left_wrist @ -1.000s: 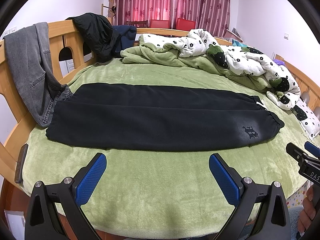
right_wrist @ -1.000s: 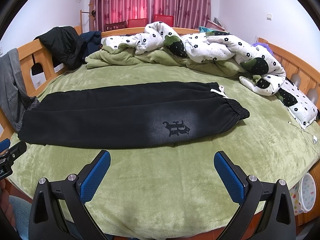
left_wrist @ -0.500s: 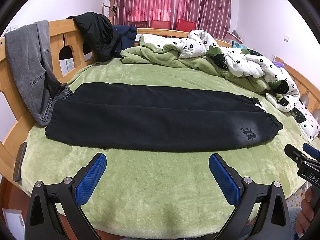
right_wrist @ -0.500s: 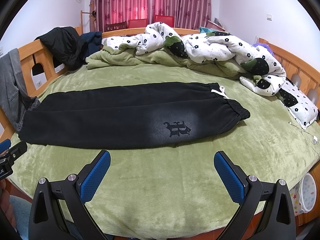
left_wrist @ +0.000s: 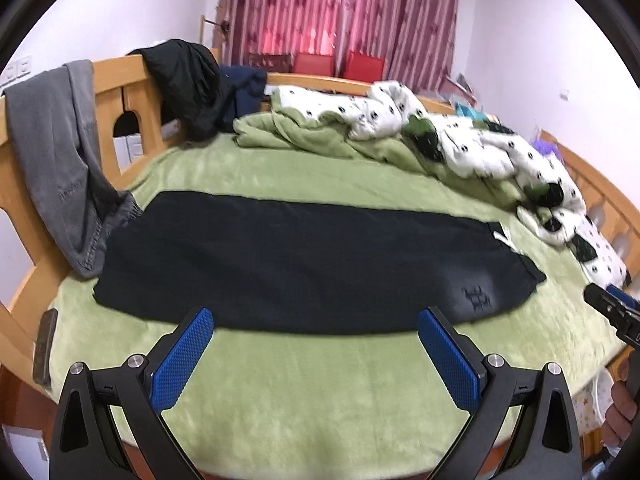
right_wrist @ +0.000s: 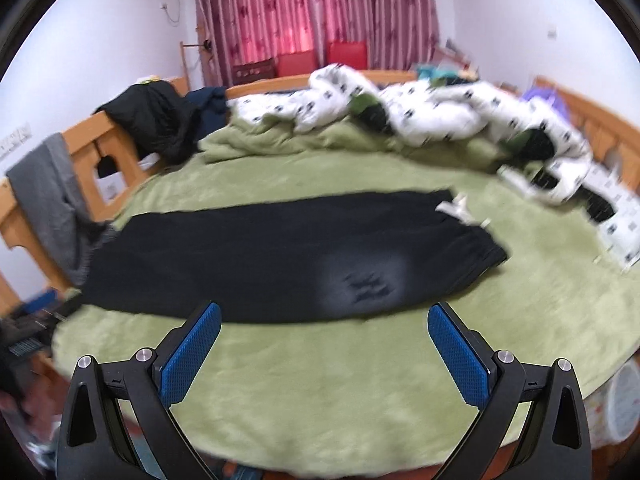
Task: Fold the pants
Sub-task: 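Move both grippers down toward the black sweatpants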
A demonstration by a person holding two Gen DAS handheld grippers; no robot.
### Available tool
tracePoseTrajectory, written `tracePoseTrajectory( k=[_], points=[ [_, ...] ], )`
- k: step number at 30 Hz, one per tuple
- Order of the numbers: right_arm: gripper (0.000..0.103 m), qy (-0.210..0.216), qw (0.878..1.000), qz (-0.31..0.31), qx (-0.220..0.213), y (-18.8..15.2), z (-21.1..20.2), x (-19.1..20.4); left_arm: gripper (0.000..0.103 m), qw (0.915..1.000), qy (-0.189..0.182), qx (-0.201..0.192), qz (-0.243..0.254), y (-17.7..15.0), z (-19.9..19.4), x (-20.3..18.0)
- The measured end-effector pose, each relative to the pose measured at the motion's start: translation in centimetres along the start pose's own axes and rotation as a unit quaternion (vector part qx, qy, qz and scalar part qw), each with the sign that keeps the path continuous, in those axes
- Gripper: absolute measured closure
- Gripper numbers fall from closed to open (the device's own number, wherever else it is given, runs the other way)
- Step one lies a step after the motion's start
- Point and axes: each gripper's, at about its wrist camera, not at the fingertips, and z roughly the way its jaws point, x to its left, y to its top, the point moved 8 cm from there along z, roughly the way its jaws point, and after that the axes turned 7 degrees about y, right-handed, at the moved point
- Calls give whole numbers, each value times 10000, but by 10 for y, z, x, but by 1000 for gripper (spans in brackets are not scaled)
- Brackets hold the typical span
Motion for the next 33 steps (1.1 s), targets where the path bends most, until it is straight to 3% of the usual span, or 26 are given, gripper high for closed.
tracePoseTrajectory(
  k=[3,6,9,13,16,21,25,27,33],
  points=[
    [0,-99,9994,184,-271,3,13,-22,0,9996,155,229,38,1,28,7],
    [0,-111,9991,373,-159,-6,46,-45,0,9980,370,445,251,-9,62,15],
    [0,-233,9986,439,193,-26,86,-63,1,9957,542,690,303,-21,95,24],
    [0,-435,9943,602,769,-56,135,-86,1,9921,447,1168,98,-44,142,38],
    [10,-483,9901,802,1042,-76,160,-99,2,9894,309,1413,-133,-60,167,50],
    [24,-550,9851,883,1370,-98,185,-111,9,9820,162,1805,-523,-84,196,66],
    [27,-690,9835,935,1386,-104,194,-120,10,9771,25,1980,-777,-96,211,76],
    [34,-527,9819,1082,1465,-108,198,-121,11,9771,-9,1980,-783,-99,215,77],
    [39,-279,9797,1308,1491,-112,206,-123,11,9799,63,1925,-528,-100,217,73]
  ],
)
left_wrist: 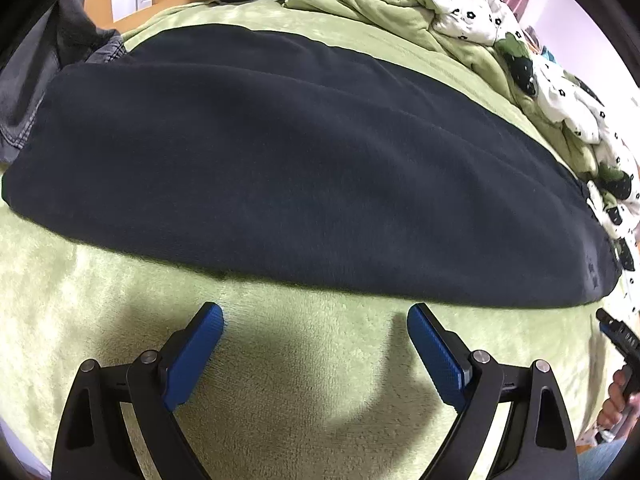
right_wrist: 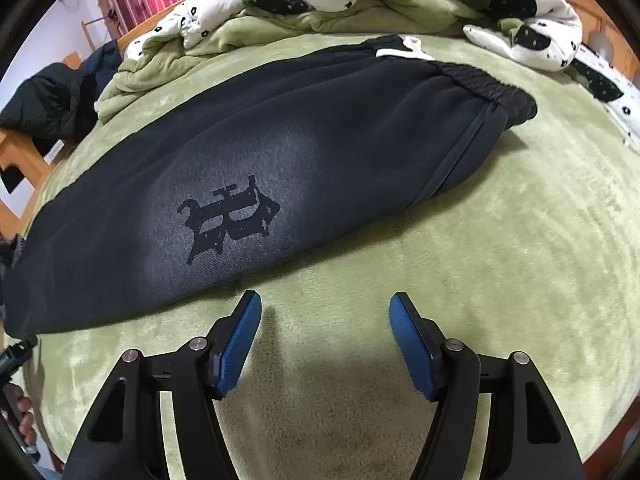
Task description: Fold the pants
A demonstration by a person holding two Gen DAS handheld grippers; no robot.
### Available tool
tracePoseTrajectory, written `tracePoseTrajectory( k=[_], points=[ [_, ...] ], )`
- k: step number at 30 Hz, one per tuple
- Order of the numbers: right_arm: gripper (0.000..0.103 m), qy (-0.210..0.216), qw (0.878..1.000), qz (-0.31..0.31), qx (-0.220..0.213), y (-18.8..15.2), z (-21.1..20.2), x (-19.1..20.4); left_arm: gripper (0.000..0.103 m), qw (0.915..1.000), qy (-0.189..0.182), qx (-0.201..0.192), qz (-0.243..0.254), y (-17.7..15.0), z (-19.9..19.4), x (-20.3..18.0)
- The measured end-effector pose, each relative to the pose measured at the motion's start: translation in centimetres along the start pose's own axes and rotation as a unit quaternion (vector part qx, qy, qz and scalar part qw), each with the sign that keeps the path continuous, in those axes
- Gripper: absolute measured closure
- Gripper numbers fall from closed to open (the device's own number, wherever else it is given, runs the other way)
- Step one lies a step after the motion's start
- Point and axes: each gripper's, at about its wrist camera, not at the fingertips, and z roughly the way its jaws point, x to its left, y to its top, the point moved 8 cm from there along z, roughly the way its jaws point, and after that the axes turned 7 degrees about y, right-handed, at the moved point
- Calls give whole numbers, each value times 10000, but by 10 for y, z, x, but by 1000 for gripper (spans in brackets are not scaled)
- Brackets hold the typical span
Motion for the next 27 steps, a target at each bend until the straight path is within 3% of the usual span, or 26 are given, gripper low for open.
tracePoseTrajectory(
  k=[6,9,13,19,22,23,25,26,27],
  points=[
    [40,228,9997,-20,49,3,9,3,11,9997,187,-81,160,-2,-1,-2],
    [40,370,9993,-2,-6,7,9,2,18,9990,-92,-328,-304,0,-9,10],
    [40,625,9979,145,-44,13,10,-6,18,9867,-880,-363,-1318,8,-11,32],
    [37,1394,9863,867,-167,28,22,-17,20,9786,-1076,-510,-1675,30,2,38],
    [37,1630,9799,1124,-257,40,29,-17,43,9686,-954,-457,-2252,41,13,54],
    [38,1659,9785,1189,-290,44,32,-17,55,9663,-864,-401,-2392,41,16,60],
    [57,1576,9786,1300,-245,51,38,-20,68,9614,-768,-306,-2623,42,17,69],
    [76,1497,9792,1355,-179,53,41,-22,82,9603,-680,-255,-2694,42,17,74],
    [82,1520,9786,1379,-163,55,41,-22,92,9604,-611,-240,-2707,43,17,77]
  ],
)
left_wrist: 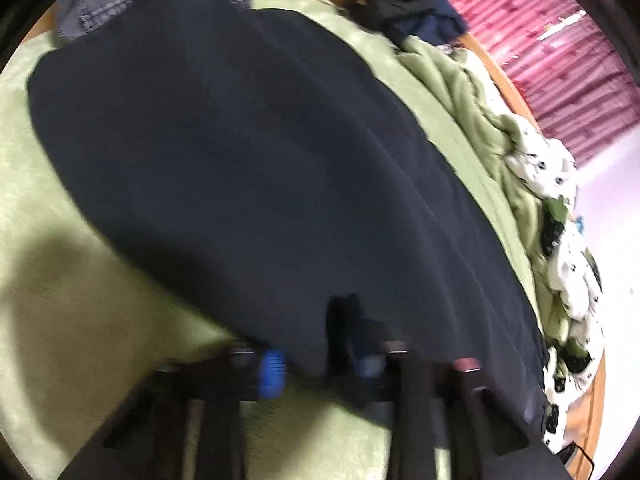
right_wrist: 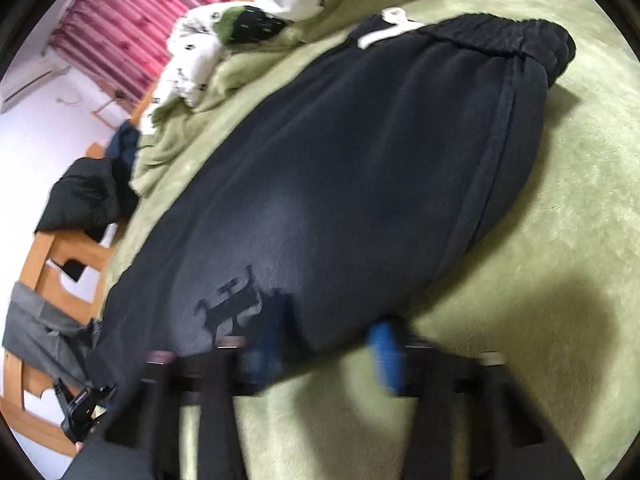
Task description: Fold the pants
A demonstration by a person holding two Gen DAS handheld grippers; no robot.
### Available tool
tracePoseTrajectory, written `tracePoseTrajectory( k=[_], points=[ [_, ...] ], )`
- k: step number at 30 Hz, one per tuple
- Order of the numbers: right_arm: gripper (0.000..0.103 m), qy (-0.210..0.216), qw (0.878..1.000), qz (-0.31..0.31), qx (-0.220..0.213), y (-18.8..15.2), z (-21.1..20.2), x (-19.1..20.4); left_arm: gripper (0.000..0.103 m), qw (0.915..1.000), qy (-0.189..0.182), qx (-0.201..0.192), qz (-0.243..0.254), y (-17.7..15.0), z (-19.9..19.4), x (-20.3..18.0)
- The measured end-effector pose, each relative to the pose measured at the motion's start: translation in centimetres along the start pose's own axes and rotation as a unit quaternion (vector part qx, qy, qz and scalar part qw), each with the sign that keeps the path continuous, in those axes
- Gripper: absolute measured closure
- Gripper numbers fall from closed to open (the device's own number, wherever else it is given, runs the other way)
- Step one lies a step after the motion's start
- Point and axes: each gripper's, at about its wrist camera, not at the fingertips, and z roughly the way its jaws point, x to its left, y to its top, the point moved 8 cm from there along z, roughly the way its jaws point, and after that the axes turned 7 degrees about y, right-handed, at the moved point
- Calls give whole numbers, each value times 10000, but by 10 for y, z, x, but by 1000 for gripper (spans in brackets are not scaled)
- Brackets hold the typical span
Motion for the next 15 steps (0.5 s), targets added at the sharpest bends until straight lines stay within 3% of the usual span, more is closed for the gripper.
tracePoseTrajectory(
  k=[2,7,11,15],
  points=[
    [88,124,9998,-61,-127,8,-6,10,92,9999,-102,-13,71,5,-6,-4],
    [90,155,9945,-911,-500,29,-30,60,93,9961,-141,-477,733,28,-36,-38],
    [90,279,9912,-1113,-657,60,-35,94,93,9915,-401,-873,883,68,-51,-75],
    [90,203,9882,-1322,-748,97,-28,115,93,9850,-362,-1118,1266,108,-48,-113]
  ],
)
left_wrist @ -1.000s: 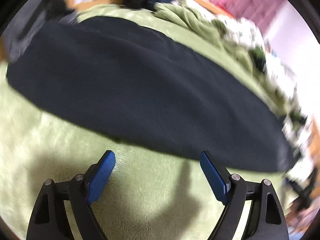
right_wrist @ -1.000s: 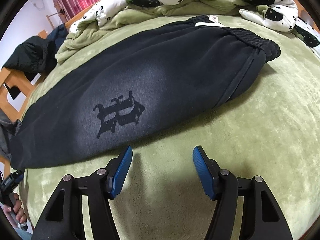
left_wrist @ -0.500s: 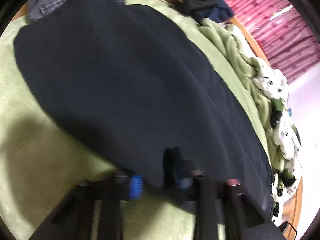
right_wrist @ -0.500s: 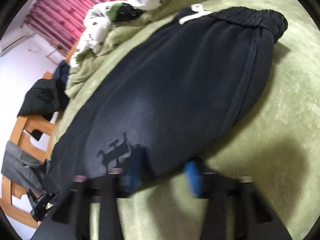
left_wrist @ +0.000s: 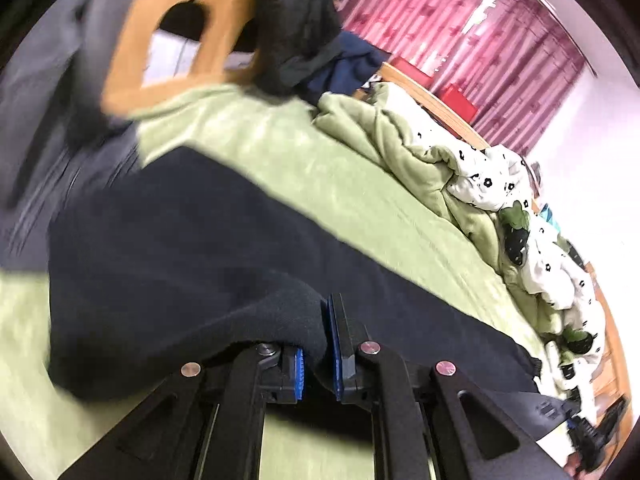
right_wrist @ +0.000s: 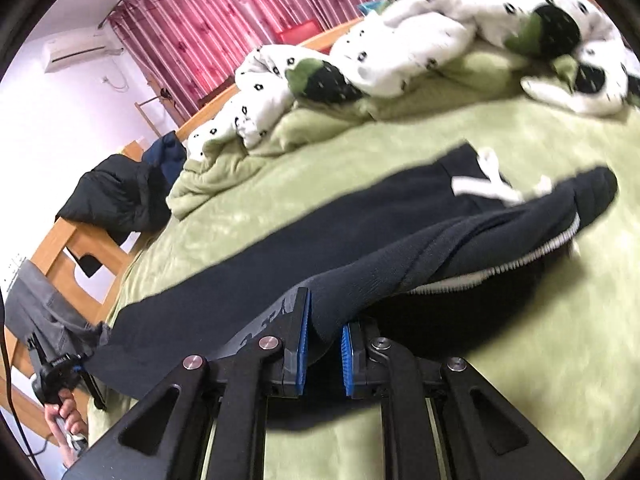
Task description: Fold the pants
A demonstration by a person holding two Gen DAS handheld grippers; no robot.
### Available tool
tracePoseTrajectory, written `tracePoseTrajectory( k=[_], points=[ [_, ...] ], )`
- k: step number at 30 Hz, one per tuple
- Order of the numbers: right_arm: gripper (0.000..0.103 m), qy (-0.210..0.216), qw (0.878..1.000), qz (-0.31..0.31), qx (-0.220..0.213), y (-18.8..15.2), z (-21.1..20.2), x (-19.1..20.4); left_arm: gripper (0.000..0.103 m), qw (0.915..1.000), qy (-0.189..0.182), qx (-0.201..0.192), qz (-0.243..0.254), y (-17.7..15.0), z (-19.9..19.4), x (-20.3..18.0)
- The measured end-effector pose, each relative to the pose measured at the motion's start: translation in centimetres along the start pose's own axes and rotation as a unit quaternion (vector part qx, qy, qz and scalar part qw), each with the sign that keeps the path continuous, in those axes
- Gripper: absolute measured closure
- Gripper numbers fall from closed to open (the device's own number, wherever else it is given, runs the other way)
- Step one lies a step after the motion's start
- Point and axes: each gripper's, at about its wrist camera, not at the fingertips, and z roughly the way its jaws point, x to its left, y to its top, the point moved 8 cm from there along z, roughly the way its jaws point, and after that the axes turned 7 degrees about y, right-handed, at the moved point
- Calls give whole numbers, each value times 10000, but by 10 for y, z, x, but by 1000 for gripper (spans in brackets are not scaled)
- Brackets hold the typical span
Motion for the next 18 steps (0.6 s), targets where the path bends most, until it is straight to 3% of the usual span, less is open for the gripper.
tracePoseTrajectory(
  k=[3,7,13,15,17,18],
  points=[
    [90,-40,9999,-118,-19,19,16,-2,93,9994,134,-68,318,22,26,-15],
    [90,-291,9989,-340,104,40,69,-5,92,9970,497,49,585,36,80,-31],
    [87,-935,9943,-334,390,52,155,-27,92,9926,964,346,651,30,143,-40],
    [75,-1170,9919,-161,466,52,173,-39,76,9883,1158,534,835,22,151,-42],
    [68,-1126,9916,82,630,47,177,-43,63,9890,971,582,950,15,143,-49],
    [67,-1007,9925,205,658,44,171,-41,51,9898,826,573,1010,9,130,-53]
  ],
)
